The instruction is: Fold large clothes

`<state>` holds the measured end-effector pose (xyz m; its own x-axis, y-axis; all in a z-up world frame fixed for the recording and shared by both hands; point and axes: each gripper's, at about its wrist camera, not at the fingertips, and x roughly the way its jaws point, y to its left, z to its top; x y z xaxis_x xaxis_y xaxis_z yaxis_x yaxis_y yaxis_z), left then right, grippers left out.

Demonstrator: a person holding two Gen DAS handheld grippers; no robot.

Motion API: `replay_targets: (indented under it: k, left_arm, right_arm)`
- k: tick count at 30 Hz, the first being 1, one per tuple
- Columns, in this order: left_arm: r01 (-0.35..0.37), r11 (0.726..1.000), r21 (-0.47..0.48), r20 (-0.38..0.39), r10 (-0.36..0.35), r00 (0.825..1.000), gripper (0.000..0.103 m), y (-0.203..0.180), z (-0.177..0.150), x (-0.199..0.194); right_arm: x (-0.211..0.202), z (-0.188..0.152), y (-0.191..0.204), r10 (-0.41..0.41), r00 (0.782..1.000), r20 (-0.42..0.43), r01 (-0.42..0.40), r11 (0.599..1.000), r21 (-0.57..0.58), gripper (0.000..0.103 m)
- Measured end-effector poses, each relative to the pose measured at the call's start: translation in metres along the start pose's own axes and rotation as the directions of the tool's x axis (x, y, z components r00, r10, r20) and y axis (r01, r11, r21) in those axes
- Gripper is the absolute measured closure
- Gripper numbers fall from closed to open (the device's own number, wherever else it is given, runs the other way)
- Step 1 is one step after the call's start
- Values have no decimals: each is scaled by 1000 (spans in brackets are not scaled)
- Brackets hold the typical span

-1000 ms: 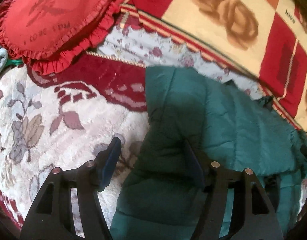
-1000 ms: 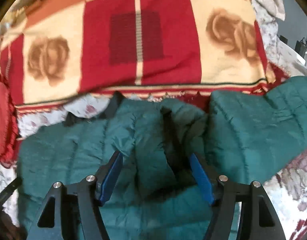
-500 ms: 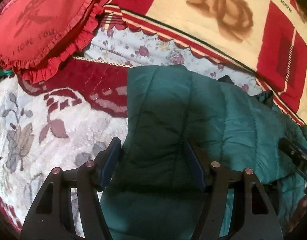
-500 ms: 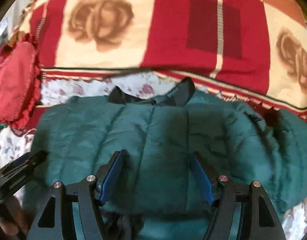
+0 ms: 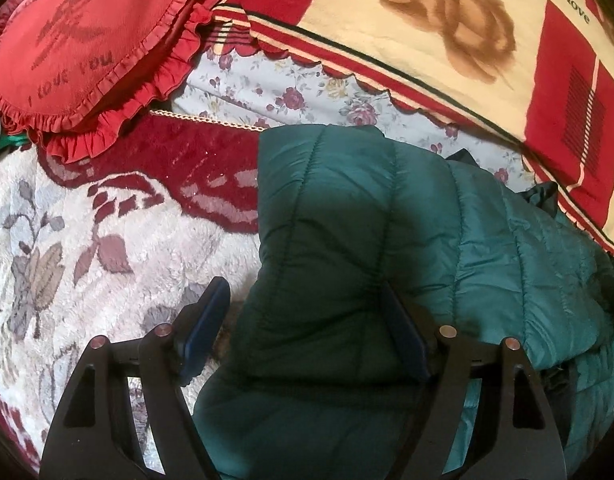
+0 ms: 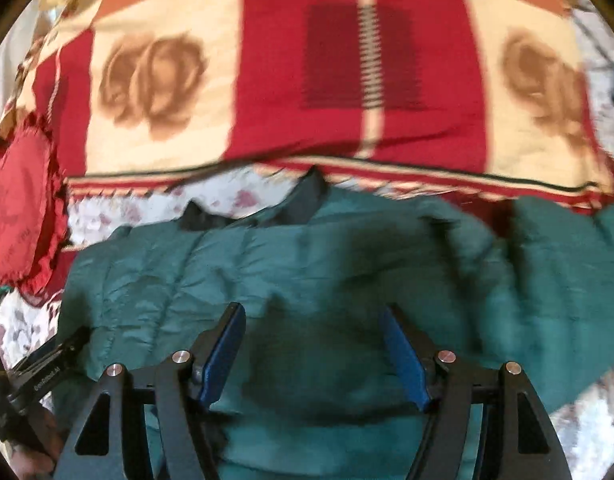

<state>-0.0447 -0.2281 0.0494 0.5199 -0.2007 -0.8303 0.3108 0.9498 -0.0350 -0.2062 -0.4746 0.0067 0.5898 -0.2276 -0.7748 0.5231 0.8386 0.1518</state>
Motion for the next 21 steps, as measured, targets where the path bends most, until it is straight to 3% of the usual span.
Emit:
replay_targets:
  k: [2,4,5,10,18,21]
  left_arm:
    - [-6,1000,5,6,6,1000,25,-1,-1,-1]
    - [-13,1000,10,9,13,1000,25,-2,-1,-1]
    - [-15,1000,13,11,14,1000,25,-3,-1,0]
    - [-26,999,23,11,26,1000,24,-4,-2,1]
    - [-15,999,41,25,14,1000,24,-1,-11,-17]
    - [5,999,48,36,-7,999,24,-4,-16,-31]
  right_arm:
    - [4,-1,-13,-27,999,-18,27,1000,12,35]
    - [19,-3,-18,-66,996,-64,66,998,-3,50]
    - [26,-5,-18,-89,993,-78,88,996,-18,51]
    - [32,-7,-13,-117,989,-93,113,993,-42,51]
    - [-24,-16,-24,-45,998,-47,45,999,-11,49]
    - [-39,-23,-27,-17,999,-44,17,1000,-3,36]
